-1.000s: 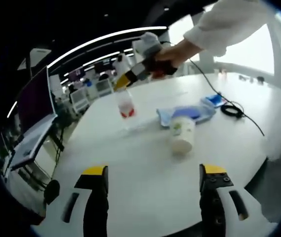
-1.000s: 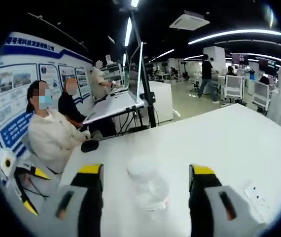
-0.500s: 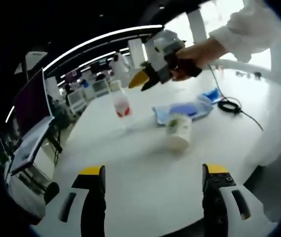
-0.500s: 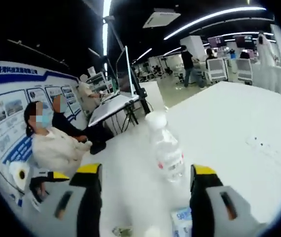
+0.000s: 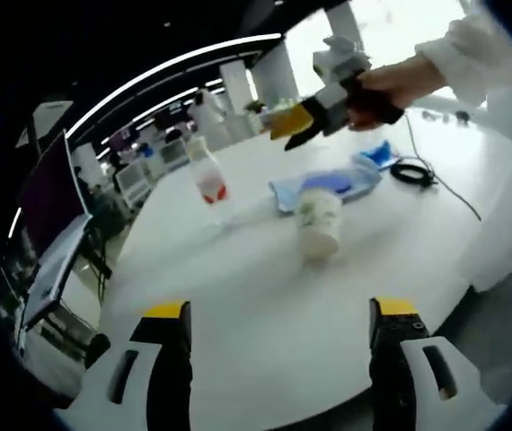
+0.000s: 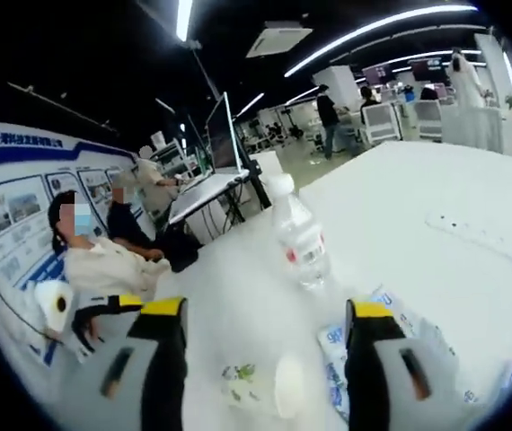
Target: Arrange the tabletop items into an orderly group along one side of the table until the central work area is clear of visible clutter.
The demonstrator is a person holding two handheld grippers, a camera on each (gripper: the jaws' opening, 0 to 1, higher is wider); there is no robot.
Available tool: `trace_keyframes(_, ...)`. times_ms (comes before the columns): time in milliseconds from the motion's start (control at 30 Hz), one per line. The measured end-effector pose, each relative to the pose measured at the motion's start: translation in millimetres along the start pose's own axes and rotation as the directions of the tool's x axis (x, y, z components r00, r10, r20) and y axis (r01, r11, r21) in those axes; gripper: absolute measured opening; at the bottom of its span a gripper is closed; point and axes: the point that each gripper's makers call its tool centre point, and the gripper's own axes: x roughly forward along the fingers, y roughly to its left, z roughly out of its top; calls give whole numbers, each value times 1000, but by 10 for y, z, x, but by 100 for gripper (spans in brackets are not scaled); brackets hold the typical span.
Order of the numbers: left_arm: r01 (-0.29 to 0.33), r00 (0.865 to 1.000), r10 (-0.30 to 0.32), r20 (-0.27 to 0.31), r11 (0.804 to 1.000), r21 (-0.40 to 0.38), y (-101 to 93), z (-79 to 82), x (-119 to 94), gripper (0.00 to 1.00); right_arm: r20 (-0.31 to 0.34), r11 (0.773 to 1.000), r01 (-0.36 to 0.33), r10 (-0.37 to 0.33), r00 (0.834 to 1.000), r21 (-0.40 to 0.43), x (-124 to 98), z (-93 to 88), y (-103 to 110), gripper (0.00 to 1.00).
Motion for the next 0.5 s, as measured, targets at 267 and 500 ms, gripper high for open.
trace_keyframes(267,-65,997,66,-32,997,37,108,-57,-23,75,-13,1000,-1,1,1000,24,-94,-169,34,69)
trace_keyframes(500,-63,997,63,-41,998,21,109,-71,-22,75,-27,1000,-9,10,1000,25,-117,-205,60,67)
